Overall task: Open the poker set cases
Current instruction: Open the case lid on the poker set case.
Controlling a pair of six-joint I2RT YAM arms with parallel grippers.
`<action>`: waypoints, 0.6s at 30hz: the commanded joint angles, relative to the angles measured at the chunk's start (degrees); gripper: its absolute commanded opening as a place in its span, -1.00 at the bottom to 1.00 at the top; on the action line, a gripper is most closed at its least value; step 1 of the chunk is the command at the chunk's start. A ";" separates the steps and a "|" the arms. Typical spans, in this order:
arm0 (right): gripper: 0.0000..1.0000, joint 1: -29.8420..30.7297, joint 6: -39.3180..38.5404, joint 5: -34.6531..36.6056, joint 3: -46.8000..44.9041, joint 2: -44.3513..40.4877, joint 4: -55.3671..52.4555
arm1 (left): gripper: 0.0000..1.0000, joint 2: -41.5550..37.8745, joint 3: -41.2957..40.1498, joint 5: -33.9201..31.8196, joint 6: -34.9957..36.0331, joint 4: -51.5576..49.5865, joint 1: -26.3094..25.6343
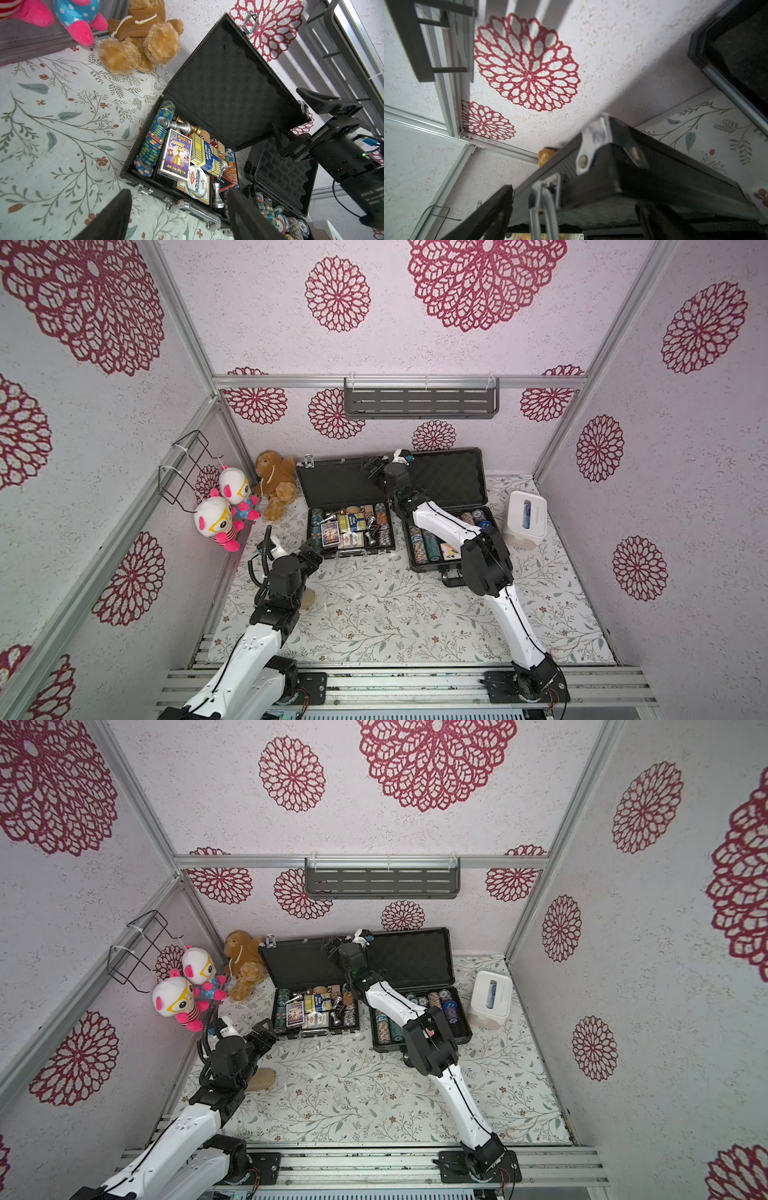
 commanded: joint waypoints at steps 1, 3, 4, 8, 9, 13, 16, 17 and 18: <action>0.89 -0.51 -4.14 -0.12 0.74 -3.77 -1.61 | 0.53 0.38 0.26 0.22 -0.37 1.81 -0.29; 0.91 -0.66 -4.46 -0.20 0.64 -4.17 -1.78 | 0.53 0.77 0.25 0.28 -0.47 1.98 -0.28; 0.91 -0.69 -4.71 -0.20 0.73 -4.29 -1.81 | 0.53 0.95 0.29 0.41 -0.47 2.07 -0.28; 0.98 -1.25 -5.53 -0.99 4.41 -2.79 -3.28 | 0.53 1.61 0.43 0.66 -0.47 2.18 -0.27; 0.98 -1.43 -6.08 -1.47 6.29 -1.94 -4.23 | 0.53 1.70 0.43 0.68 -0.47 2.18 -0.26; 0.98 -1.48 -7.87 -2.36 8.39 -2.01 -7.01 | 0.53 1.83 0.42 0.59 -0.38 2.26 -0.29; 0.98 -1.55 -9.90 -2.52 8.36 -3.62 -9.02 | 0.53 2.01 0.53 0.50 -0.21 2.31 -0.29; 0.98 -1.78 -10.88 -2.59 8.82 -4.04 -9.86 | 0.53 2.13 0.51 0.43 -0.12 2.22 -0.29; 0.98 -2.03 -11.99 -2.85 9.85 -4.20 -11.22 | 0.53 2.35 0.62 0.42 -0.12 2.27 -0.29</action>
